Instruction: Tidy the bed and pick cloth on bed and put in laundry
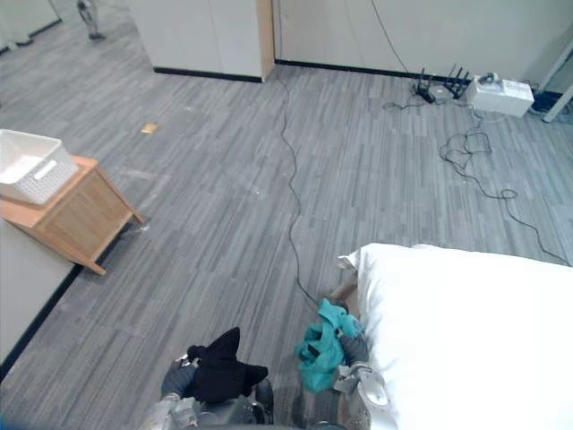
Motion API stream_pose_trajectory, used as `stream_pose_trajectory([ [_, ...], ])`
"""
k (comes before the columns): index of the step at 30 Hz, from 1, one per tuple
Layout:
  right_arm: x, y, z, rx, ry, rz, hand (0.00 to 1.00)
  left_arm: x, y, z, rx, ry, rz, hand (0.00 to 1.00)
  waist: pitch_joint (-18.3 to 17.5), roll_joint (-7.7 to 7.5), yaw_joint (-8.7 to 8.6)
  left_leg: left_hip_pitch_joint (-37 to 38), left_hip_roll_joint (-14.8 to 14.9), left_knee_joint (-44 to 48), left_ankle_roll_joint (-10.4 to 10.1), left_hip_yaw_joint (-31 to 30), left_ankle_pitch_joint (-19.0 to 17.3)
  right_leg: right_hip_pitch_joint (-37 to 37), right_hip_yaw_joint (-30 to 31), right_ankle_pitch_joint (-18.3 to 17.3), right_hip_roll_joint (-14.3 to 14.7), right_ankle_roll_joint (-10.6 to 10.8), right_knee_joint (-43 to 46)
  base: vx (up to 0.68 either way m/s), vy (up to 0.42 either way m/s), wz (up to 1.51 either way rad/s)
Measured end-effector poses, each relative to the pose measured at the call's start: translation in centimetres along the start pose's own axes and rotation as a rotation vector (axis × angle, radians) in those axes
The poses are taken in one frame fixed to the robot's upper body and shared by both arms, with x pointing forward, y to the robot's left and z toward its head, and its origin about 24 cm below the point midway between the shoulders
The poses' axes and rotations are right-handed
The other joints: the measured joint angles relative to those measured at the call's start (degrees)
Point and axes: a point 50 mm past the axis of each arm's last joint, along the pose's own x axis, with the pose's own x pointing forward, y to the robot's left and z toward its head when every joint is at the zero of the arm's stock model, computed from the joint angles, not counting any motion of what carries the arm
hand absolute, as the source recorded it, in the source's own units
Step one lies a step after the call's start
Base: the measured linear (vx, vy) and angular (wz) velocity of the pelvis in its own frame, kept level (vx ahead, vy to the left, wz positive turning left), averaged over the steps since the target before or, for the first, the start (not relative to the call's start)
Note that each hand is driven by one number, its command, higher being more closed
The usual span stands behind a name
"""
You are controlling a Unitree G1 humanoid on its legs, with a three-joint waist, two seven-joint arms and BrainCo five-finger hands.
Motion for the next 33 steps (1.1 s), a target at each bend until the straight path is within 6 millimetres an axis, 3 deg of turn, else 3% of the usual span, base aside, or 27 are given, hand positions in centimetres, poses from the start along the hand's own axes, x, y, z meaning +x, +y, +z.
stream_pose_trajectory([
  [1,-0.1,-0.1,-0.2,0.005,0.007,-0.006,1.00,-0.2,-0.1,0.1,-0.002,-0.008,-0.007,1.00,-0.93,-0.55,0.20,-1.04,-0.17,3.61,0.40,0.87,-1.55,-0.51,-0.58,-1.17,-0.95,1.83,1.31,0.22,0.075,0.05],
  [2,-0.4,-0.4,0.0,-0.003,-0.003,-0.010,1.00,-0.8,-0.5,-0.3,-0.016,-0.007,-0.029,1.00,-1.74,1.12,0.98,-1.46,1.48,7.45,1.41,0.67,-7.95,-4.70,-0.36,-2.70,-1.74,3.82,15.70,0.26,0.139,-0.01],
  [3,-0.2,-0.3,0.1,-0.003,-0.005,-0.005,1.00,-0.7,-0.5,-0.6,0.004,0.007,-0.037,1.00,-0.67,0.46,1.12,-0.57,1.07,8.41,1.37,0.23,-9.50,-12.93,0.86,0.11,-5.28,2.58,34.32,0.21,0.146,0.05],
  [4,-0.3,-0.1,-0.1,0.001,0.001,-0.002,1.00,-0.7,-0.6,-0.6,0.021,0.008,-0.044,1.00,-0.70,0.15,0.91,1.00,0.55,7.45,1.41,-0.35,-9.52,-16.12,0.40,3.82,-7.08,0.94,41.81,0.20,0.178,0.28],
  [5,-0.5,0.4,-0.7,0.011,0.019,0.009,1.00,-0.8,-0.3,-0.6,0.060,0.012,-0.051,1.00,-0.23,0.08,0.37,4.68,-0.03,5.08,1.01,-1.60,-9.25,-20.57,0.02,4.89,-9.02,-0.27,51.69,0.26,0.144,0.39],
  [6,-0.8,0.6,-1.1,0.014,0.031,0.016,1.00,-0.9,-0.2,-0.8,0.083,0.018,-0.055,1.00,-0.09,0.24,0.01,6.74,-0.12,3.43,0.93,-2.50,-9.22,-22.74,-0.03,4.43,-9.07,-0.10,54.58,0.36,0.144,0.56],
  [9,-1.3,1.0,-1.5,0.014,0.038,0.032,1.00,-0.6,-0.7,-0.5,0.114,0.012,-0.087,1.00,-0.63,-0.73,-1.73,11.85,0.06,0.14,0.91,-7.06,-8.59,-27.09,-1.65,1.55,-7.17,0.53,47.53,0.39,0.071,0.73],
  [11,-1.2,0.8,-0.9,0.005,0.015,0.033,1.00,0.2,-2.1,0.3,0.126,0.000,-0.138,1.00,0.48,1.10,-3.19,13.67,2.79,-0.31,-0.83,-11.03,-9.27,-28.15,-3.41,1.61,-2.86,-0.96,29.58,0.46,0.010,0.98],
  [12,-1.1,0.7,-0.8,0.003,0.013,0.032,1.00,0.3,-2.2,0.4,0.125,-0.003,-0.144,1.00,0.73,1.48,-3.22,14.01,3.18,-0.34,-1.31,-11.42,-9.37,-28.18,-3.44,2.31,-2.27,-1.15,27.03,0.45,-0.016,0.69],
  [14,-1.1,0.6,-0.8,0.012,0.011,0.029,1.00,0.8,-2.9,0.9,0.119,-0.014,-0.158,1.00,1.43,2.68,-3.40,16.63,5.72,-0.59,-5.32,-11.77,-10.44,-29.59,-2.53,11.91,-0.25,-1.41,9.50,0.52,-0.057,0.52],
  [15,-1.1,0.7,-0.8,0.015,0.013,0.031,1.00,0.8,-2.8,0.9,0.119,-0.014,-0.157,1.00,1.39,2.59,-3.33,17.53,5.99,-0.61,-6.27,-11.50,-11.00,-30.00,-2.03,14.54,0.05,-1.05,7.01,0.52,-0.116,0.24],
  [16,-1.1,0.9,-0.9,0.020,0.016,0.038,1.00,0.6,-2.6,0.5,0.120,-0.004,-0.150,1.00,1.61,1.98,-3.22,19.83,6.51,-0.56,-8.73,-11.12,-12.45,-30.93,-1.34,19.06,0.24,-2.00,5.09,0.59,-0.165,0.11],
  [17,-1.1,1.2,-1.1,0.021,0.025,0.051,1.00,0.1,-1.9,-0.1,0.125,0.018,-0.135,1.00,1.20,1.23,-3.23,22.27,6.98,-0.05,-10.88,-11.22,-13.72,-31.27,-1.50,21.48,0.45,-4.98,6.86,0.62,-0.190,0.17],
  [18,-1.1,1.3,-1.1,0.019,0.031,0.058,1.00,-0.2,-1.5,-0.5,0.130,0.035,-0.131,1.00,0.96,0.79,-3.61,23.16,7.51,1.10,-11.59,-11.25,-14.27,-31.50,-0.87,24.59,0.68,-8.02,8.75,0.67,-0.216,0.01],
  [19,-0.9,0.8,-0.8,-0.001,0.034,0.057,1.00,-0.3,-1.8,-1.2,0.119,0.063,-0.139,1.00,0.38,2.94,-3.44,22.20,10.75,5.58,-12.25,-10.59,-14.22,-32.06,-1.91,20.91,2.93,-9.65,13.36,0.66,-0.251,-0.18],
  [20,-0.6,1.2,0.0,-0.008,0.005,0.075,1.00,-0.5,-1.9,-1.4,0.109,0.069,-0.152,1.00,0.34,3.21,-3.27,18.98,11.86,12.90,-12.96,-9.59,-11.71,-32.42,-1.97,17.17,3.87,-10.28,15.74,0.66,-0.265,-0.34],
  [21,-0.5,1.3,0.5,-0.012,-0.008,0.087,1.00,-0.6,-2.1,-1.5,0.104,0.071,-0.159,1.00,0.51,3.63,-3.34,17.26,12.26,17.01,-11.98,-9.04,-9.67,-31.99,-2.05,16.06,4.57,-10.81,16.04,0.65,-0.280,-0.32],
  [22,-0.3,1.5,1.0,-0.023,-0.021,0.107,1.00,-0.7,-2.4,-1.8,0.092,0.077,-0.172,1.00,1.01,4.45,-3.54,13.24,14.03,27.11,-9.74,-8.08,-2.45,-29.23,-1.77,13.94,6.44,-11.51,14.57,0.52,-0.202,-0.29],
  [23,-0.3,1.6,1.1,-0.032,-0.020,0.116,1.00,-0.8,-2.5,-1.8,0.088,0.079,-0.178,1.00,1.37,4.98,-3.52,11.05,15.10,32.20,-8.88,-7.87,3.23,-26.94,-1.52,13.52,7.58,-11.82,12.98,0.65,-0.197,-0.39],
  [24,-0.1,1.9,1.2,-0.039,-0.014,0.140,1.00,-0.9,-2.8,-1.9,0.072,0.070,-0.200,1.00,2.13,5.52,-3.17,5.78,16.72,44.73,-7.95,-9.25,4.85,-21.35,-0.75,12.86,10.17,-12.68,8.31,0.61,-0.146,-0.44],
  [25,-0.1,1.9,1.2,-0.040,-0.009,0.139,1.00,-0.9,-3.2,-1.7,0.065,0.053,-0.217,1.00,2.57,5.71,-2.59,1.78,15.98,52.08,-7.19,-10.57,1.37,-17.64,0.57,12.35,11.49,-13.29,5.79,0.67,-0.130,-0.86],
  [26,0.0,1.8,1.2,-0.045,-0.006,0.144,1.00,-1.0,-3.3,-1.0,0.069,0.010,-0.248,1.00,3.26,4.90,-1.00,-3.65,13.00,56.59,-8.07,-11.38,-2.54,-12.62,3.28,11.27,12.34,-14.21,2.76,0.60,-0.099,-0.87],
  [28,0.0,1.6,1.4,-0.055,-0.001,0.156,1.00,-1.1,-3.4,-0.6,0.068,-0.019,-0.261,1.00,3.33,4.79,-0.11,-7.68,10.93,53.09,-8.16,-9.98,-5.50,-8.43,5.10,11.23,12.40,-13.85,-0.43,0.54,-0.066,-0.80],
  [30,0.1,1.5,1.5,-0.073,0.006,0.183,1.00,-1.4,-3.3,-0.6,0.058,-0.033,-0.254,1.00,3.41,4.63,-0.37,-9.86,9.53,39.39,-7.81,-5.42,-8.40,-3.24,6.10,10.60,12.08,-12.43,-4.29,0.57,-0.022,-0.44],
  [31,0.0,1.1,1.4,-0.081,0.019,0.185,1.00,-1.4,-3.5,-0.5,0.051,-0.033,-0.252,1.00,3.45,4.58,-0.58,-10.06,8.13,28.84,-7.53,-3.16,-8.41,-0.65,5.73,9.66,11.59,-10.87,-5.47,0.53,0.036,0.09],
  [32,-0.3,0.6,1.1,-0.083,0.031,0.173,1.00,-1.4,-3.7,-0.6,0.041,-0.029,-0.257,1.00,3.49,4.48,-0.81,-9.56,6.46,17.38,-7.45,-1.07,-6.00,1.28,3.83,8.62,10.85,-9.15,-6.14,0.42,0.035,0.20],
  [33,-0.4,0.5,1.0,-0.086,0.035,0.168,1.00,-1.4,-3.8,-0.6,0.040,-0.027,-0.254,1.00,3.52,4.44,-0.98,-9.13,5.86,14.20,-7.43,-0.18,-4.83,1.91,3.40,8.42,10.72,-8.81,-6.35,0.50,0.065,0.48],
])
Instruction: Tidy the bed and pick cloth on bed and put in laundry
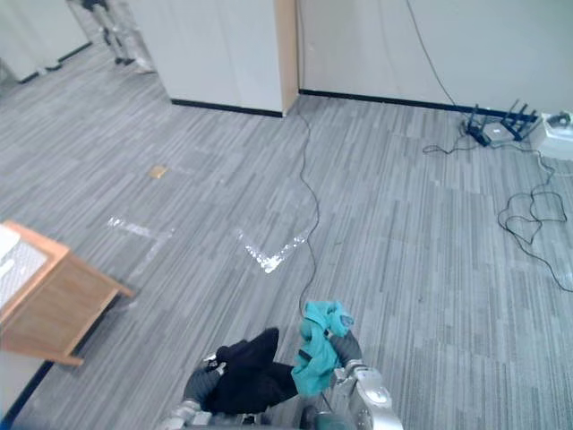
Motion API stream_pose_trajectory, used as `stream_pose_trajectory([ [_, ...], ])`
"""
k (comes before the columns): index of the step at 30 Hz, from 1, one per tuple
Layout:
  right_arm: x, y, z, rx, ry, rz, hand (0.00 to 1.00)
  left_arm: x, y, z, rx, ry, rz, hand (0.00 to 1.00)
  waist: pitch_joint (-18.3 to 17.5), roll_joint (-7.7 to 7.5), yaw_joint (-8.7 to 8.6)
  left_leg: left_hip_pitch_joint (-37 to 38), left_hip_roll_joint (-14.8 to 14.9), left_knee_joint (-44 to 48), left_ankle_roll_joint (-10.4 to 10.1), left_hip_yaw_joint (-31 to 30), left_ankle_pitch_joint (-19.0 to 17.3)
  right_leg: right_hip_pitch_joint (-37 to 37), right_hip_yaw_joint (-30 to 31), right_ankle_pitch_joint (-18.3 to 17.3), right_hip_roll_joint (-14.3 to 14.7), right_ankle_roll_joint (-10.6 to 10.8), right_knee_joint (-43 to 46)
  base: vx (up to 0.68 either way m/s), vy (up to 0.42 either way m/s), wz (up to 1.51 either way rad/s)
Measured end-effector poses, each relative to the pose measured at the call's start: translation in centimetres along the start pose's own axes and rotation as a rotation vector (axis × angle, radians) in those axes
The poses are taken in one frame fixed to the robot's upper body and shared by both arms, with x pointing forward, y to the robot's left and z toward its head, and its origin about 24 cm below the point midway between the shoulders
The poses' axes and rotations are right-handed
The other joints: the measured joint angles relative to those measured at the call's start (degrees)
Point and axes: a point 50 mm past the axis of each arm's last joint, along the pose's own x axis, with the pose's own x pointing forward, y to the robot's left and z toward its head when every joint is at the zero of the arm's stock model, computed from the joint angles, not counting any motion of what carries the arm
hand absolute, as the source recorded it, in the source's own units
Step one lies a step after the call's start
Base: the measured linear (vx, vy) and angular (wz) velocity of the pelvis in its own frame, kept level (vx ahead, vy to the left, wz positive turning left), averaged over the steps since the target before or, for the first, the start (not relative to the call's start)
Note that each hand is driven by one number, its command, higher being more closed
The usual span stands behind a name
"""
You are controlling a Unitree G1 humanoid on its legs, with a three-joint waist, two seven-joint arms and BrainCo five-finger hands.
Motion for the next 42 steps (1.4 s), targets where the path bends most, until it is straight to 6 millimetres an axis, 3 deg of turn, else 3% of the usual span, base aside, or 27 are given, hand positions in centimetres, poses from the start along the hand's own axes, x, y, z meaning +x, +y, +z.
stream_pose_trajectory([
  [2,-0.8,-0.4,-1.3,-0.009,0.034,-0.023,1.00,0.2,-0.4,0.0,-0.005,0.010,-0.001,1.00,-0.03,0.04,-0.98,1.01,-1.62,-14.15,3.20,10.11,8.63,5.64,-4.52,-2.88,0.44,3.42,-1.46,0.52,0.106,0.69],
  [3,-0.9,-0.5,-1.6,-0.008,0.043,-0.029,1.00,0.2,-0.4,0.0,-0.009,0.014,0.002,1.00,-0.16,0.02,-0.77,1.11,-1.54,-14.55,4.36,12.63,9.30,6.67,-5.41,-3.97,0.59,4.16,-1.29,0.45,0.124,0.51],
  [4,-1.1,-0.6,-1.9,-0.009,0.050,-0.037,1.00,0.2,-0.4,-0.1,-0.013,0.019,0.006,1.00,-0.76,-0.06,-0.28,1.32,-1.66,-14.72,7.42,14.91,10.09,8.02,-6.27,-6.59,0.64,5.26,0.14,0.36,0.101,0.18],
  [5,-1.2,-0.6,-2.1,-0.007,0.054,-0.045,1.00,0.1,-0.4,-0.2,-0.014,0.023,0.006,1.00,-1.32,-0.41,0.19,1.23,-1.98,-13.71,12.99,15.19,10.36,7.84,-6.33,-8.02,0.10,5.67,1.96,0.46,0.144,0.15],
  [6,-1.2,-0.8,-2.4,-0.006,0.069,-0.064,1.00,0.0,-0.2,-0.3,-0.011,0.030,0.012,1.00,-2.71,-0.96,0.60,1.01,-3.17,-12.97,14.60,15.21,8.51,6.13,-6.47,-9.26,-1.60,7.29,7.02,0.48,0.205,0.27],
  [7,-1.3,-1.1,-2.6,-0.010,0.080,-0.080,1.00,0.1,-0.1,-0.5,-0.014,0.037,0.035,1.00,-3.73,-0.93,0.96,1.61,-3.86,-12.74,14.84,13.76,6.46,1.67,-6.50,-9.42,-3.52,8.20,18.17,0.61,0.299,0.52],
  [8,-1.1,-0.8,-2.6,-0.004,0.079,-0.078,1.00,0.1,0.1,-0.3,-0.015,0.027,0.053,1.00,-3.75,-1.40,1.12,3.03,-4.35,-11.37,14.63,11.85,4.29,-3.69,-6.43,-6.78,-6.57,13.17,33.81,0.54,0.281,0.60],
  [9,-1.0,-0.8,-2.5,-0.002,0.075,-0.077,1.00,0.1,0.3,-0.1,-0.010,0.020,0.058,1.00,-3.70,-1.65,1.09,3.93,-4.90,-10.61,14.45,10.35,3.00,-6.43,-6.27,-3.62,-8.16,15.04,40.90,0.58,0.255,0.83],
  [10,-0.8,-0.4,-2.4,0.005,0.068,-0.065,1.00,0.2,0.7,0.2,0.005,0.012,0.071,1.00,-3.11,-2.86,0.96,6.98,-6.11,-9.97,13.88,7.48,0.62,-10.96,-5.60,-1.20,-11.16,15.73,54.66,0.84,0.276,1.55],
  [11,-1.0,-0.4,-2.7,0.010,0.074,-0.064,1.00,0.4,1.2,0.0,0.002,0.037,0.121,1.00,-3.03,-3.21,0.31,14.19,-7.26,-12.19,12.77,1.55,-0.60,-16.10,-6.49,-3.12,-15.10,12.39,64.28,0.94,0.257,2.04],
  [13,-1.2,0.0,-2.5,0.015,0.053,-0.054,1.00,0.6,1.7,0.0,0.008,0.057,0.158,1.00,-2.90,-4.11,-0.91,18.74,-7.55,-14.14,11.79,-5.16,-1.10,-21.89,-5.58,-5.01,-16.52,11.78,61.59,0.67,0.091,2.01],
  [16,-1.3,0.6,-2.3,0.052,0.013,-0.063,1.00,1.4,1.8,0.9,0.033,0.046,0.161,1.00,-3.21,-4.93,-1.62,20.91,-6.59,-15.03,9.37,-15.98,-2.44,-28.32,-2.79,-7.17,-15.87,10.64,39.16,0.58,-0.130,1.88],
  [19,-1.3,0.5,-2.3,0.076,0.011,-0.090,1.00,1.3,2.3,0.7,0.039,0.057,0.178,1.00,-3.06,-4.53,-1.01,24.70,-4.30,-14.74,3.20,-19.88,-6.15,-29.31,5.17,4.32,-14.60,11.74,12.10,0.55,-0.234,1.29],
  [22,-1.4,0.9,-2.4,0.088,0.010,-0.066,1.00,-0.9,4.0,-1.1,0.010,0.105,0.256,1.00,-4.80,-4.62,-1.40,28.66,-0.76,-13.01,0.44,-20.75,-12.01,-31.28,6.71,10.16,-13.04,9.09,16.53,0.54,-0.302,0.93],
  [23,-1.3,0.8,-1.9,0.084,-0.004,-0.059,1.00,-1.5,4.1,-2.0,-0.027,0.135,0.292,1.00,-5.34,-2.72,-0.98,28.78,1.95,-9.11,-0.82,-20.57,-13.30,-32.21,4.98,7.59,-10.97,8.19,23.21,0.60,-0.355,0.48],
  [24,-1.2,0.8,-1.7,0.083,-0.013,-0.055,1.00,-1.9,4.2,-2.3,-0.040,0.139,0.308,1.00,-5.25,-2.29,-0.68,26.85,2.41,-4.37,-1.60,-19.93,-12.84,-32.05,4.34,5.49,-10.61,7.35,24.56,0.58,-0.374,0.21],
  [25,-0.8,1.0,-0.3,0.073,-0.061,-0.035,1.00,-2.5,4.1,-2.9,-0.076,0.142,0.331,1.00,-4.99,-1.50,-0.60,21.64,3.91,8.02,-2.69,-18.31,-10.12,-30.51,3.04,2.71,-9.65,6.22,25.38,0.54,-0.348,0.15],
  [26,-0.8,1.1,0.9,0.058,-0.108,-0.014,1.00,-2.7,3.6,-3.0,-0.103,0.126,0.320,1.00,-4.18,0.69,-0.79,15.36,6.62,21.48,-2.37,-16.95,-3.00,-27.21,1.56,1.23,-7.98,4.86,23.57,0.53,-0.339,0.26],
  [27,-0.8,1.2,1.2,0.055,-0.122,-0.002,1.00,-2.6,3.3,-2.8,-0.112,0.104,0.309,1.00,-3.79,1.06,-0.77,12.15,8.59,27.75,-1.82,-16.09,0.51,-25.18,0.47,0.74,-7.23,4.30,21.97,0.54,-0.285,0.41],
  [28,-0.7,1.1,1.7,0.045,-0.135,0.004,1.00,-2.4,3.1,-2.5,-0.107,0.084,0.283,1.00,-3.66,2.19,-0.76,8.49,11.16,34.80,-1.31,-13.85,1.46,-21.87,-0.90,0.25,-6.13,3.54,19.62,0.54,-0.246,0.47],
  [30,-0.9,0.3,1.4,0.053,-0.122,-0.026,1.00,-2.1,3.0,-1.8,-0.054,0.043,0.232,1.00,-3.06,1.17,0.44,3.72,10.45,39.05,-0.38,-9.04,-1.41,-13.22,-2.18,-1.19,-6.36,2.30,13.64,0.53,-0.257,0.30],
  [34,-1.0,-0.4,1.3,0.055,-0.116,-0.056,1.00,-1.7,2.6,-1.1,-0.054,0.019,0.194,1.00,-2.98,0.35,0.71,-0.02,5.75,21.25,-0.65,0.66,-4.33,-4.45,-5.00,-1.37,-6.46,2.56,4.55,0.39,-0.124,0.28],
  [36,-1.2,-1.0,1.0,0.042,-0.099,-0.073,1.00,-1.2,2.0,-0.8,-0.060,0.021,0.174,1.00,-3.21,-0.06,0.50,0.97,1.58,-2.27,-0.43,9.73,-0.65,-0.72,-8.52,-1.87,-6.16,4.49,0.72,0.39,0.002,0.69],
  [37,-1.3,-1.2,0.9,0.035,-0.094,-0.077,1.00,-1.0,1.8,-0.8,-0.060,0.023,0.166,1.00,-3.28,0.04,0.48,1.00,0.86,-6.73,-0.22,11.73,1.41,0.33,-9.35,-2.12,-5.75,5.07,-0.08,0.48,0.050,0.62],
  [38,-1.2,-1.4,0.6,0.017,-0.077,-0.083,1.00,-0.5,1.4,-0.4,-0.050,0.015,0.150,1.00,-3.27,0.06,0.83,0.63,0.49,-11.03,2.26,14.46,5.79,1.75,-10.47,-3.07,-5.07,6.56,-0.65,0.40,0.070,0.38],
  [39,-1.3,-1.5,0.1,0.016,-0.055,-0.088,1.00,-0.4,1.5,-0.5,-0.045,0.027,0.152,1.00,-3.79,-1.23,1.45,1.08,-0.43,-10.98,6.95,16.02,6.37,2.55,-11.14,-4.15,-6.00,7.85,-0.26,0.48,0.093,0.28],
  [42,-1.3,-1.6,0.1,0.019,-0.060,-0.096,1.00,-0.1,1.3,-0.3,-0.055,0.028,0.151,1.00,-5.01,-1.76,1.86,2.55,-2.41,-11.96,11.93,15.30,3.29,-1.20,-10.96,-6.06,-9.17,11.64,11.02,0.44,0.172,0.13],
])
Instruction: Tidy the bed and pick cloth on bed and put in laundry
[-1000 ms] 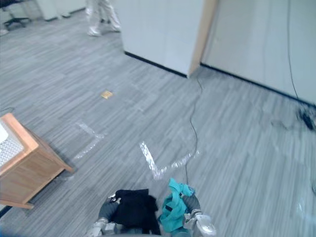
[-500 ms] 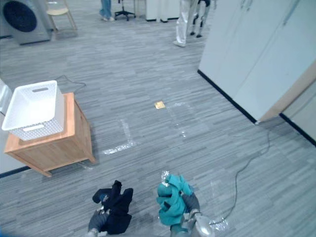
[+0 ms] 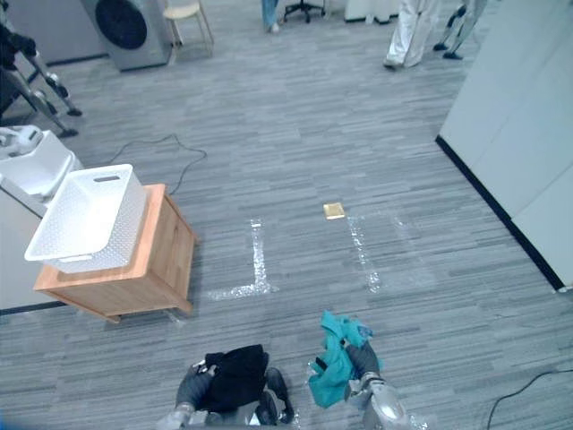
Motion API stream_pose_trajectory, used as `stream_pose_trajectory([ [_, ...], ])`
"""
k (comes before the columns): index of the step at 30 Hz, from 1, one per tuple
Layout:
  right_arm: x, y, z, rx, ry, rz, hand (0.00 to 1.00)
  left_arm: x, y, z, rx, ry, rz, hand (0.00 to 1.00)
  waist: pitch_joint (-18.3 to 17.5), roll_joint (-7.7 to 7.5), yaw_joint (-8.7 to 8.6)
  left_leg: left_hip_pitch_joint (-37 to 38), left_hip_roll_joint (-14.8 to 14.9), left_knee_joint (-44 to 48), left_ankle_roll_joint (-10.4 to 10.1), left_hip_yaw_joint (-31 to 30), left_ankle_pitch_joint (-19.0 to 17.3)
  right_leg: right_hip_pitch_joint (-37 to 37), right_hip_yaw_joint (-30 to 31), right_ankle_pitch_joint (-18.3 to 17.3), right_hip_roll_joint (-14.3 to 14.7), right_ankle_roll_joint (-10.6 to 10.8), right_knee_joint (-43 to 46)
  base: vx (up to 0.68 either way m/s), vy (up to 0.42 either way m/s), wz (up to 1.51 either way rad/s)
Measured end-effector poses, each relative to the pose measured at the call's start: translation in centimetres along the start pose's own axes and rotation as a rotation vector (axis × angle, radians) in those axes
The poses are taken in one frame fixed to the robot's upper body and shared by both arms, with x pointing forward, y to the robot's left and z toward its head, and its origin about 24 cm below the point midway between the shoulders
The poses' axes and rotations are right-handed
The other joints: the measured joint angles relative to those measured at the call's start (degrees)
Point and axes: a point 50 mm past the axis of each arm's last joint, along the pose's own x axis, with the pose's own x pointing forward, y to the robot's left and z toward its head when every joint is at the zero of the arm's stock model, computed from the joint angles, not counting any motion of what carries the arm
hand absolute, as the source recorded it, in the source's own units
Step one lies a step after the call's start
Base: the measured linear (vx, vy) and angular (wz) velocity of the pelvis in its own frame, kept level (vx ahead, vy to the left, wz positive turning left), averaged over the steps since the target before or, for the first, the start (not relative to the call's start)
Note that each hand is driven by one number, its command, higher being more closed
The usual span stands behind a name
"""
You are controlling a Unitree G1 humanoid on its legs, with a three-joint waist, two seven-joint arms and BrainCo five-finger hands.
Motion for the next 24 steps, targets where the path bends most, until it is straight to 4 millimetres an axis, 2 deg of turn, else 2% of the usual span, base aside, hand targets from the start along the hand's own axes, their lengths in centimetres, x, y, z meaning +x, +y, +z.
stream_pose_trajectory([
  [1,0.1,0.1,0.1,0.000,-0.002,0.002,1.00,0.0,0.2,0.1,0.002,-0.001,0.007,1.00,-0.09,0.16,-0.17,1.58,-0.30,0.20,1.07,-0.61,-0.81,-2.45,-0.01,-0.52,-1.96,0.93,8.46,0.51,0.238,0.30],
  [2,0.2,0.4,0.0,0.005,-0.004,0.006,1.00,0.1,0.6,0.4,0.008,-0.011,0.018,1.00,0.38,-0.89,-0.39,4.48,-1.38,-0.20,0.93,-2.11,-2.07,-7.19,0.36,1.55,-5.79,2.80,24.78,0.44,0.180,0.40],
  [3,0.2,0.7,0.0,0.009,-0.004,0.011,1.00,0.1,0.8,0.6,0.015,-0.016,0.023,1.00,0.69,-1.64,-0.53,6.33,-2.14,-0.92,0.81,-3.20,-2.53,-9.94,1.47,3.43,-7.55,3.53,33.24,0.55,0.171,0.70],
  [4,0.2,1.0,-0.3,0.018,0.001,0.018,1.00,0.2,1.1,0.7,0.046,-0.015,0.031,1.00,0.99,-2.56,-1.17,9.80,-3.04,-1.96,0.59,-6.01,-3.35,-13.46,2.50,4.17,-9.85,2.95,46.43,0.43,0.092,0.90],
  [5,-0.1,0.9,-0.6,0.023,0.011,0.010,1.00,0.2,1.6,0.8,0.071,-0.011,0.042,1.00,1.03,-2.68,-1.64,12.43,-3.15,-2.53,0.39,-8.37,-3.62,-15.49,2.29,3.67,-10.81,1.45,52.35,0.56,0.062,1.16],
  [6,-0.4,0.4,-0.7,0.020,0.005,-0.002,1.00,0.3,2.0,1.0,0.087,-0.012,0.053,1.00,1.14,-2.69,-2.35,15.37,-2.89,-3.51,-0.06,-11.40,-3.87,-18.49,2.34,2.96,-11.25,-1.20,55.88,0.34,0.019,1.02],
  [8,-0.9,-0.7,0.0,0.033,-0.070,0.017,1.00,0.6,2.3,1.4,0.102,-0.011,0.054,1.00,1.28,-2.75,-2.95,18.35,-2.67,-4.68,-0.55,-16.09,-4.14,-23.28,3.02,1.79,-11.62,-1.95,53.53,0.45,-0.043,1.38],
  [9,-2.0,-1.4,0.9,0.056,-0.215,0.045,1.00,0.9,2.5,1.9,0.115,-0.023,0.051,1.00,1.77,-3.24,-3.72,19.78,-2.56,-5.25,-0.99,-19.19,-4.43,-25.87,3.82,0.76,-11.32,-1.81,47.80,0.48,-0.093,1.55],
  [10,-2.4,-1.6,1.1,0.055,-0.216,0.030,1.00,0.9,2.7,2.1,0.119,-0.029,0.057,1.00,1.91,-3.47,-4.32,20.32,-2.38,-5.39,-1.23,-20.79,-4.60,-26.95,4.88,0.43,-10.67,-1.55,43.92,0.39,-0.130,1.52],
  [11,-2.4,-2.0,0.9,0.060,-0.175,0.002,1.00,1.1,3.3,2.5,0.124,-0.035,0.075,1.00,2.09,-3.24,-5.60,21.01,-1.08,-5.37,-2.16,-24.13,-5.28,-28.34,7.45,0.26,-8.66,-1.52,34.42,0.37,-0.184,1.45],
  [12,-2.7,-2.4,-0.1,0.075,-0.121,-0.032,1.00,1.2,3.6,2.8,0.132,-0.037,0.082,1.00,2.16,-3.21,-6.24,21.44,0.71,-4.93,-3.35,-27.23,-6.01,-28.69,11.10,1.41,-5.76,-1.39,23.64,0.37,-0.211,1.42],
  [13,-3.1,-2.5,-0.7,0.081,-0.099,-0.047,1.00,1.2,3.7,2.9,0.136,-0.036,0.081,1.00,2.15,-3.21,-6.20,21.49,1.60,-4.55,-4.13,-28.68,-6.64,-28.67,13.02,2.85,-4.54,-1.19,18.33,0.38,-0.263,1.40],
  [14,-4.0,-2.3,-1.8,0.093,-0.064,-0.063,1.00,1.3,3.5,3.1,0.138,-0.046,0.075,1.00,2.05,-3.53,-5.97,21.54,2.98,-3.64,-5.69,-31.23,-8.22,-28.47,17.17,6.43,-3.21,-0.89,8.74,0.49,-0.373,1.19],
  [15,-4.4,-1.7,-2.3,0.100,-0.051,-0.050,1.00,1.2,3.4,3.2,0.132,-0.058,0.071,1.00,2.12,-4.20,-5.61,22.14,3.63,-2.58,-7.15,-32.28,-10.23,-28.04,20.75,9.43,-2.86,-0.24,2.98,0.41,-0.319,1.00],
  [16,-4.7,-1.2,-2.5,0.106,-0.049,-0.040,1.00,0.9,3.4,3.1,0.127,-0.061,0.073,1.00,2.29,-4.48,-5.46,22.80,3.93,-1.96,-7.90,-32.75,-11.48,-27.72,22.41,10.11,-2.90,-0.18,1.62,0.52,-0.428,0.62],
  [17,-5.4,-0.3,-2.8,0.116,-0.046,-0.019,1.00,-0.1,3.6,2.5,0.119,-0.059,0.083,1.00,1.92,-5.18,-5.57,24.02,4.29,-0.38,-9.05,-33.44,-14.92,-27.40,24.42,10.08,-3.29,-0.27,2.88,0.45,-0.387,0.33],
  [18,-5.8,0.0,-2.7,0.111,-0.051,-0.001,1.00,-0.8,3.7,1.9,0.105,-0.051,0.094,1.00,1.51,-4.39,-5.55,25.35,5.70,1.64,-10.20,-33.98,-18.61,-28.28,24.26,13.93,-2.58,-0.48,7.81,0.53,-0.462,0.35],
  [19,-5.9,-0.1,-2.5,0.106,-0.056,-0.003,1.00,-1.0,3.5,1.5,0.090,-0.042,0.096,1.00,1.33,-2.98,-5.74,25.83,7.40,1.94,-10.42,-34.37,-19.94,-29.08,23.10,12.04,-1.48,-0.70,11.31,0.48,-0.362,0.29],
  [20,-5.9,-0.2,-1.8,0.095,-0.082,0.008,1.00,-1.4,2.8,1.2,0.059,-0.048,0.091,1.00,-0.24,-0.60,-5.76,26.71,9.85,1.68,-11.31,-34.30,-19.66,-30.60,20.94,7.19,0.21,-1.97,16.14,0.51,-0.333,0.36],
  [21,-5.7,0.0,-1.4,0.093,-0.099,0.025,1.00,-1.6,2.5,1.2,0.041,-0.058,0.094,1.00,-0.11,0.51,-5.80,25.88,10.29,4.77,-11.08,-33.47,-19.10,-30.48,19.96,5.30,0.55,-2.67,18.08,0.53,-0.339,0.37],
  [22,-5.3,0.3,-0.6,0.075,-0.123,0.052,1.00,-1.5,1.9,1.4,0.012,-0.077,0.102,1.00,0.50,0.82,-5.94,22.21,10.77,13.83,-10.43,-32.04,-16.88,-29.09,18.86,3.42,0.54,-3.70,18.70,0.50,-0.337,0.49],
  [23,-5.4,0.6,0.2,0.061,-0.155,0.077,1.00,-1.4,1.3,2.0,-0.024,-0.108,0.104,1.00,0.93,1.70,-5.81,15.64,12.63,27.55,-10.72,-30.87,-11.17,-25.75,17.04,2.26,0.45,-4.81,17.45,0.45,-0.287,0.77],
  [24,-5.4,1.1,1.0,0.048,-0.188,0.101,1.00,-1.5,1.0,2.6,-0.038,-0.142,0.100,1.00,1.37,2.52,-6.02,9.27,15.79,40.03,-10.88,-29.18,-2.75,-21.73,14.04,1.41,0.70,-5.58,15.50,0.44,-0.250,0.83],
])
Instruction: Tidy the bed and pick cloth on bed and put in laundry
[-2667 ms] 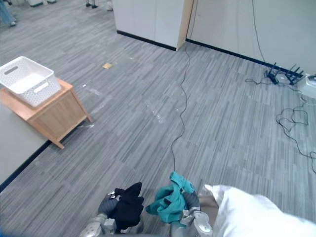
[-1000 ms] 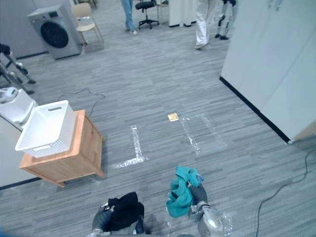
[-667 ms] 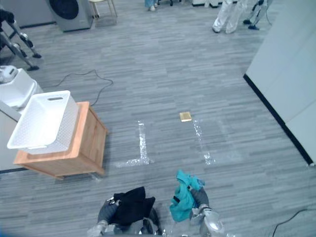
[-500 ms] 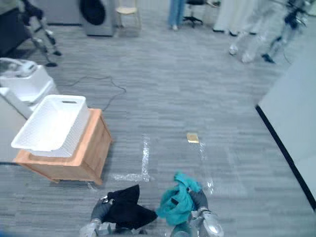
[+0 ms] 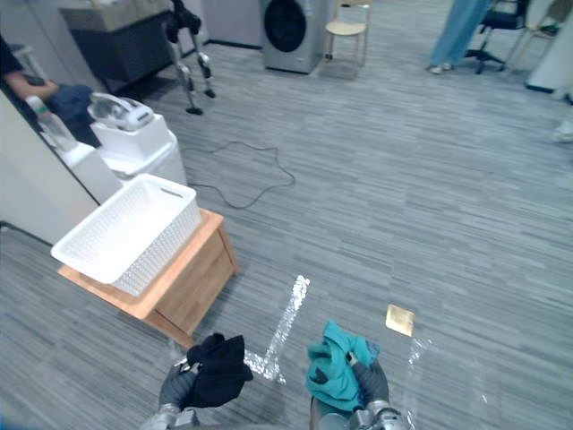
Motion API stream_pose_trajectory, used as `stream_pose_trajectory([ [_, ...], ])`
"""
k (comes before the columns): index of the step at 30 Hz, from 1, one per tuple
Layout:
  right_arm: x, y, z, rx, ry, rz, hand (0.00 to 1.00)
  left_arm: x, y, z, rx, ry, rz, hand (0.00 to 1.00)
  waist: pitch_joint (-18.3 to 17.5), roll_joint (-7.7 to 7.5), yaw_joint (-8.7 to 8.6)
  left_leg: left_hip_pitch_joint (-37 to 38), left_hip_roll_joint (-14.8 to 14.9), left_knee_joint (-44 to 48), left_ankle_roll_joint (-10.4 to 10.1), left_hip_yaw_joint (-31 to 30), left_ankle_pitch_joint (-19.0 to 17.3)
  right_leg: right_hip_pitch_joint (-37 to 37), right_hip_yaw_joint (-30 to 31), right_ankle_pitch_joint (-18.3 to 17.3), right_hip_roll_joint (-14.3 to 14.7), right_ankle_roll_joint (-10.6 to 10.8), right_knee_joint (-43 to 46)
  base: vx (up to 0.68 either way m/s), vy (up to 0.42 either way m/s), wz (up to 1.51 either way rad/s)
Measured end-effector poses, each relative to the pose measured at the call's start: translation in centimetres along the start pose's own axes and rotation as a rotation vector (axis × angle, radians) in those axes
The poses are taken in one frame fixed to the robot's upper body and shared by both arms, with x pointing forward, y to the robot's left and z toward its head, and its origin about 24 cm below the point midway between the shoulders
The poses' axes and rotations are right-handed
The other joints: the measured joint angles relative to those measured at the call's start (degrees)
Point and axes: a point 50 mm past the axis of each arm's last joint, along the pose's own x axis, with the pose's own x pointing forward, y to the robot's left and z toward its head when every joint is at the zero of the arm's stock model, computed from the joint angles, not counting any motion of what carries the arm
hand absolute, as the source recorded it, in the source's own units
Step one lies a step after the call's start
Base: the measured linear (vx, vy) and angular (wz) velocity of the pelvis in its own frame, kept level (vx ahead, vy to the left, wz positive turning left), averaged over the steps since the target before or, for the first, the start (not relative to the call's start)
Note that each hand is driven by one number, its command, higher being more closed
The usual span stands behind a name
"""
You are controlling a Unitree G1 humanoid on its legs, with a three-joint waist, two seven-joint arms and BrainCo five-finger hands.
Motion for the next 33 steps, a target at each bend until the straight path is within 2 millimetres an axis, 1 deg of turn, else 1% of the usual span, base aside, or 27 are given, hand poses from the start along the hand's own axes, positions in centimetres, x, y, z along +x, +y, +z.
stream_pose_trajectory([
  [2,0.2,0.3,0.3,-0.025,-0.009,0.028,1.00,-0.1,0.1,0.5,-0.002,-0.028,-0.004,1.00,0.09,0.14,0.19,-7.30,3.80,12.80,-0.30,4.03,1.33,6.59,-4.26,-1.79,0.09,-0.95,-3.30,0.42,-0.227,0.95],
  [3,0.2,0.2,0.5,-0.035,-0.015,0.030,1.00,-0.2,0.2,0.6,-0.009,-0.031,-0.010,1.00,0.02,-0.05,0.38,-10.13,4.33,15.38,-0.28,6.17,0.52,9.68,-5.96,-2.43,0.09,-0.89,-5.37,0.51,-0.247,1.01],
  [5,0.5,0.2,1.0,-0.051,-0.040,0.034,1.00,-0.3,0.3,1.0,-0.026,-0.045,-0.029,1.00,-0.08,-0.22,1.66,-13.65,4.00,12.94,-1.04,12.52,-2.27,14.06,-8.84,-2.49,0.12,-0.91,-9.80,0.42,-0.136,0.67],
  [7,0.8,0.1,1.4,-0.058,-0.059,0.036,1.00,-0.4,0.4,1.3,-0.033,-0.051,-0.047,1.00,-0.13,-0.35,2.50,-14.78,2.28,3.13,-1.75,20.29,-5.02,17.21,-11.41,-1.93,0.12,-0.63,-13.76,0.36,-0.042,0.61],
  [9,1.1,0.2,2.1,-0.064,-0.090,0.044,1.00,-0.5,-0.2,2.4,-0.044,-0.082,-0.094,1.00,-0.21,-0.40,2.74,-14.31,-3.53,-14.68,-1.46,29.63,-5.41,20.59,-15.03,-1.77,-0.08,-0.34,-16.90,0.44,0.024,0.91],
  [10,1.2,0.3,2.4,-0.065,-0.099,0.048,1.00,-0.5,-0.4,2.5,-0.047,-0.087,-0.108,1.00,-0.21,-0.40,2.89,-14.19,-5.83,-20.55,-0.64,30.70,-4.35,21.08,-15.40,-1.85,-0.30,-0.21,-17.01,0.43,0.101,0.86],
  [11,1.4,0.5,2.6,-0.070,-0.108,0.055,1.00,-0.5,-0.7,3.0,-0.048,-0.101,-0.129,1.00,-0.28,-0.31,3.57,-13.16,-9.98,-32.25,1.37,31.74,0.64,22.25,-15.43,-2.28,-0.43,0.58,-16.95,0.49,0.180,0.56],
  [12,1.6,0.9,2.2,-0.071,-0.091,0.063,1.00,-0.6,-0.6,3.2,-0.042,-0.105,-0.128,1.00,-1.09,-1.54,4.72,-10.50,-12.64,-36.48,11.20,33.08,4.43,23.66,-14.11,-2.66,-1.36,1.71,-16.95,0.50,0.194,0.47],
  [13,1.9,1.2,2.3,-0.069,-0.094,0.070,1.00,-0.6,-0.5,3.2,-0.041,-0.108,-0.125,1.00,-1.67,-2.36,4.89,-9.98,-13.38,-36.39,11.85,33.19,4.30,24.20,-13.88,-2.49,-1.75,2.17,-16.91,0.53,0.182,0.46],
  [14,2.6,2.1,2.6,-0.068,-0.110,0.100,1.00,-0.4,-0.4,3.5,-0.043,-0.121,-0.117,1.00,-2.09,-3.48,4.74,-10.95,-12.52,-32.17,13.63,33.91,2.06,24.87,-12.59,-1.17,-1.87,2.82,-16.50,0.48,0.125,0.44],
  [15,3.3,2.9,2.9,-0.060,-0.126,0.119,1.00,-0.2,-0.3,3.8,-0.035,-0.130,-0.115,1.00,-1.90,-3.97,5.31,-11.46,-9.99,-26.10,13.80,34.90,-1.09,25.87,-10.49,0.67,-1.38,2.92,-14.63,0.47,0.099,0.33],
  [16,3.6,3.3,3.1,-0.053,-0.140,0.131,1.00,-0.2,-0.2,3.9,-0.027,-0.132,-0.112,1.00,-2.09,-4.49,5.59,-11.38,-9.55,-24.05,13.53,35.66,-2.35,25.78,-9.61,1.06,-1.53,3.30,-12.22,0.41,0.150,0.18],
  [17,3.9,3.8,3.3,-0.046,-0.150,0.146,1.00,-0.3,0.1,3.8,-0.016,-0.125,-0.103,1.00,-3.79,-5.27,5.73,-8.52,-11.00,-26.42,12.22,35.16,-4.80,22.94,-8.92,1.04,-2.72,3.61,-3.12,0.40,0.194,0.49],
  [18,4.1,4.1,3.2,-0.035,-0.152,0.146,1.00,-0.1,0.3,4.0,0.000,-0.131,-0.105,1.00,-4.91,-6.60,4.64,-5.86,-13.88,-30.53,10.56,32.11,-6.95,17.09,-7.96,3.13,-5.93,5.81,11.85,0.40,0.212,0.72],
  [19,4.2,4.4,3.3,-0.026,-0.158,0.139,1.00,0.1,0.4,4.4,0.016,-0.139,-0.112,1.00,-4.79,-7.45,4.03,-4.89,-15.40,-31.20,10.60,30.91,-7.05,14.00,-6.22,4.98,-7.78,7.06,19.43,0.35,0.123,0.99],
  [20,4.6,4.7,3.5,-0.019,-0.170,0.134,1.00,0.5,0.3,4.8,0.040,-0.150,-0.124,1.00,-4.59,-8.73,3.15,-3.58,-17.06,-31.67,10.84,28.84,-7.43,9.31,-3.75,5.02,-9.46,6.68,29.79,0.39,0.031,1.12],
  [21,4.5,4.6,3.4,-0.027,-0.163,0.120,1.00,0.8,0.2,5.1,0.068,-0.151,-0.132,1.00,-4.33,-8.39,2.42,-1.34,-17.56,-32.37,10.76,26.14,-7.71,4.52,-1.22,2.79,-9.31,5.43,37.46,0.39,0.003,1.25],
  [22,4.4,4.5,3.2,-0.039,-0.158,0.104,1.00,0.8,0.2,5.1,0.075,-0.151,-0.137,1.00,-4.00,-7.49,1.84,0.93,-17.55,-33.82,10.69,23.75,-7.67,2.07,-0.89,1.30,-8.84,4.53,38.95,0.46,0.001,1.25],
  [23,4.3,4.5,3.2,-0.050,-0.156,0.092,1.00,1.0,-0.1,5.4,0.075,-0.159,-0.150,1.00,-3.54,-6.60,1.62,3.38,-17.46,-35.57,10.25,21.38,-7.41,-0.21,-0.36,-0.10,-8.09,4.06,38.38,0.38,-0.001,1.24],
  [25,4.0,4.4,3.5,-0.057,-0.176,0.063,1.00,1.2,-0.3,5.9,0.093,-0.168,-0.181,1.00,-3.02,-5.36,1.24,7.17,-17.00,-38.37,9.14,15.79,-7.04,-5.17,1.58,-2.86,-6.38,2.46,30.48,0.35,-0.039,1.36],
  [27,3.7,4.7,5.0,-0.062,-0.245,0.036,1.00,1.3,-0.5,6.2,0.117,-0.173,-0.227,1.00,-3.03,-4.98,-0.18,8.41,-15.62,-38.59,7.61,9.46,-7.78,-6.74,5.69,-2.69,-3.12,2.58,15.64,0.37,-0.139,1.70],
  [28,3.3,4.8,6.3,-0.053,-0.308,0.009,1.00,1.2,-0.3,6.4,0.139,-0.174,-0.250,1.00,-3.31,-5.68,-0.45,8.92,-15.13,-38.12,6.25,7.23,-8.55,-6.38,9.00,-1.19,-1.88,3.25,7.25,0.37,-0.166,1.54],
  [29,3.0,4.9,6.9,-0.049,-0.343,-0.001,1.00,1.0,-0.2,6.4,0.153,-0.174,-0.261,1.00,-3.37,-6.55,-0.49,9.55,-15.21,-37.72,5.31,6.79,-9.06,-5.76,10.13,1.38,-1.67,3.00,3.42,0.41,-0.200,1.17],
  [30,2.6,4.9,8.2,-0.045,-0.411,-0.014,1.00,0.6,0.0,6.3,0.169,-0.163,-0.266,1.00,-4.20,-8.35,-0.12,10.64,-15.12,-37.19,3.27,6.92,-10.25,-4.37,10.96,4.18,-1.84,3.79,-0.26,0.43,-0.198,0.52],
  [31,2.5,4.6,9.6,-0.062,-0.468,-0.020,1.00,0.3,-0.2,5.5,0.137,-0.134,-0.251,1.00,-4.40,-6.38,0.57,11.28,-12.52,-36.86,1.55,8.88,-10.28,-2.27,9.76,4.16,-0.35,3.23,-2.48,0.42,-0.178,0.31],
  [32,2.3,4.4,10.5,-0.073,-0.507,-0.021,1.00,0.1,-0.5,5.2,0.123,-0.125,-0.254,1.00,-4.64,-5.72,0.52,11.30,-11.70,-37.07,0.54,10.25,-9.72,-1.51,9.27,4.36,0.16,2.93,-4.00,0.44,-0.141,0.06],
  [33,2.0,4.3,12.6,-0.077,-0.604,-0.010,1.00,-0.2,-1.0,5.0,0.097,-0.122,-0.260,1.00,-4.93,-4.90,0.49,12.02,-10.89,-38.68,-1.36,12.73,-8.16,-0.35,8.61,4.55,0.60,2.62,-6.41,0.27,-0.072,0.12],
])
